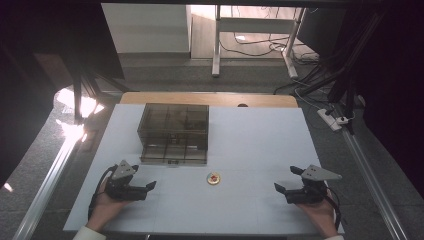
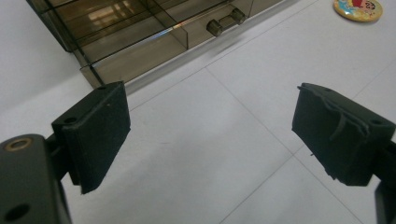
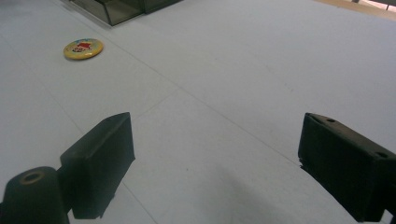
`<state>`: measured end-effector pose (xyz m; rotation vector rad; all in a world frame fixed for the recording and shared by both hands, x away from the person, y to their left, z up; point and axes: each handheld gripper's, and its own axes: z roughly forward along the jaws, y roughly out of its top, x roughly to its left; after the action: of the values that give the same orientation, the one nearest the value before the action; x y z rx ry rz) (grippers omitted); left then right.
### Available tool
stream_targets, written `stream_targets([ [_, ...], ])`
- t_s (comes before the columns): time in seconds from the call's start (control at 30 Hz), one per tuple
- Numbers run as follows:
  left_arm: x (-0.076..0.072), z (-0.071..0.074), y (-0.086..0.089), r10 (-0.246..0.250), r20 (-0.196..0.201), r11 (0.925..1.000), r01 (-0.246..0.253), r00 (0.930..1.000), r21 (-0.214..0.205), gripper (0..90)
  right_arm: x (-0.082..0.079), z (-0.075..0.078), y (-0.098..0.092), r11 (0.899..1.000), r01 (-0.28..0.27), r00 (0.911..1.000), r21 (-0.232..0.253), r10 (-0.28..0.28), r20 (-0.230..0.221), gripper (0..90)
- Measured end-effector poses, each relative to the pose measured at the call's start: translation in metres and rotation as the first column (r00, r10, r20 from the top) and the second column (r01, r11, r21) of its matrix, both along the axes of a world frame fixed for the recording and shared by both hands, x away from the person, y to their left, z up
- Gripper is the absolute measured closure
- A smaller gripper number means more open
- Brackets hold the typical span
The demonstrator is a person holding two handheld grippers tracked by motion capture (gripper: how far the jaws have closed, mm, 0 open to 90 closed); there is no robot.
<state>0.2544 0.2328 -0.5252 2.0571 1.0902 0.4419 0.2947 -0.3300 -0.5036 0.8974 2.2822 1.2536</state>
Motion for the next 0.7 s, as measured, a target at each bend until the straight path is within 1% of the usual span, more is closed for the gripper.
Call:
stream_targets([
  [0.13,0.0001,0.0001,0.0009,0.003,-0.003,1.0,-0.003,1.0,-0.004,11.7,-0.0006,-0.0008,0.0013,1.0,-0.009,1.0,-0.002,0.009,0.002,11.1],
  [0.27,-0.0001,0.0002,0.0008,0.0,0.0,1.0,0.0,1.0,-0.004,11.7,0.0002,-0.0012,0.0028,1.0,-0.012,0.9999,-0.016,0.012,0.0,11.1],
  [0.63,-0.0003,-0.0001,0.0007,0.0,0.0,1.0,0.0,1.0,0.003,11.7,0.0023,-0.0033,0.0016,1.0,0.004,1.0,-0.019,-0.004,-0.006,11.2],
  [0.7,-0.0001,-0.0006,0.0002,-0.001,-0.002,1.0,0.001,1.0,0.006,11.7,0.0029,-0.0039,0.0018,1.0,0.0,1.0,-0.022,0.0,-0.008,11.2],
])
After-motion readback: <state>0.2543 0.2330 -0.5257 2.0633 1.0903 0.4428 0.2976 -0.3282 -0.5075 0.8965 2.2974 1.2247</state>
